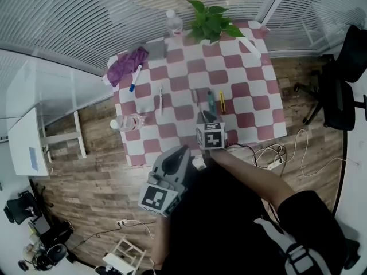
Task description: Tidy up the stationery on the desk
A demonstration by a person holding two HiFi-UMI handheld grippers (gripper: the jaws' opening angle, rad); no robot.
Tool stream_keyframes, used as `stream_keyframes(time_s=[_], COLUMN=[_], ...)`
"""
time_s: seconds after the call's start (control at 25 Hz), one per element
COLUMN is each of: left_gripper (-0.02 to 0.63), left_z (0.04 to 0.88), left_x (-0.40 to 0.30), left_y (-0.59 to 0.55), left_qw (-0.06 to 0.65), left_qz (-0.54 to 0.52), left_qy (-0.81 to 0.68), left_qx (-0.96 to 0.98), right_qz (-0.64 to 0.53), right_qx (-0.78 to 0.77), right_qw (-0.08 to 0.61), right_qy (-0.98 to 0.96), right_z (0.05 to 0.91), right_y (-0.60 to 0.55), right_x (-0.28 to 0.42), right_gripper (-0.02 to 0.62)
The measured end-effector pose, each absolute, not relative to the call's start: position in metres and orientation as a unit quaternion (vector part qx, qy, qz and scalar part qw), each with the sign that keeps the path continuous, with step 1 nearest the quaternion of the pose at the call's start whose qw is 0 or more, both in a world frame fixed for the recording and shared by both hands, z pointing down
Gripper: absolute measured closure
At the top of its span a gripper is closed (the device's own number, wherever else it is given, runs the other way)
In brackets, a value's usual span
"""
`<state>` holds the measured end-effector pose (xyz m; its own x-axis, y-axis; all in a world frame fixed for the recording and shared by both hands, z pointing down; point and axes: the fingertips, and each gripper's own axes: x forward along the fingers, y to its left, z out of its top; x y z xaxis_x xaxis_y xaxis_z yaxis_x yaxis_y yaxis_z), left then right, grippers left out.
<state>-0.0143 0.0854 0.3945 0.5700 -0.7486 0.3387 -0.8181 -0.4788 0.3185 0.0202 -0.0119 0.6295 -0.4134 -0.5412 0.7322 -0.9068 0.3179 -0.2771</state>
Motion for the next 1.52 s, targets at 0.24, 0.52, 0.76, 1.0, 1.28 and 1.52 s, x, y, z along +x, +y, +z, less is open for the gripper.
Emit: stream_keyframes(time_s=[0.24, 0.52, 0.76, 1.0, 1.28, 1.52], left_gripper=[0.574, 0.574, 0.574, 0.572, 0.461, 0.443], left_z=[0.416, 0.460, 0.504, 0.551, 0.599, 0.629], left_x=[-0.035, -0.070, -0.092, -0.115, -0.134, -0.152], left_y=[0.084, 0.052, 0.032, 0.003, -0.017, -0.028], left_qw=[0.237, 0.268, 0.291, 0.312, 0.331, 0.343], left_qz=[0.093, 0.138, 0.185, 0.217, 0.256, 0.264], left_qy=[-0.459, -0.494, -0.499, -0.492, -0.489, -0.521], left_qx=[0.851, 0.816, 0.795, 0.783, 0.766, 0.735], right_qz=[0.324, 0.320, 0.304, 0.279, 0.291, 0.300], right_qx=[0.471, 0.452, 0.459, 0.490, 0.517, 0.544], right_qw=[0.268, 0.246, 0.234, 0.227, 0.237, 0.241], right_qy=[-0.776, -0.796, -0.801, -0.794, -0.769, -0.746], right_z=[0.617, 0.592, 0.557, 0.536, 0.546, 0.548], right_y=[-0.007, 0.001, 0.006, 0.006, 0.032, 0.045], right_x=[0.022, 0.025, 0.033, 0.048, 0.053, 0.066], right_gripper=[0.562, 0.574, 0.574, 0.574, 0.574, 0.574])
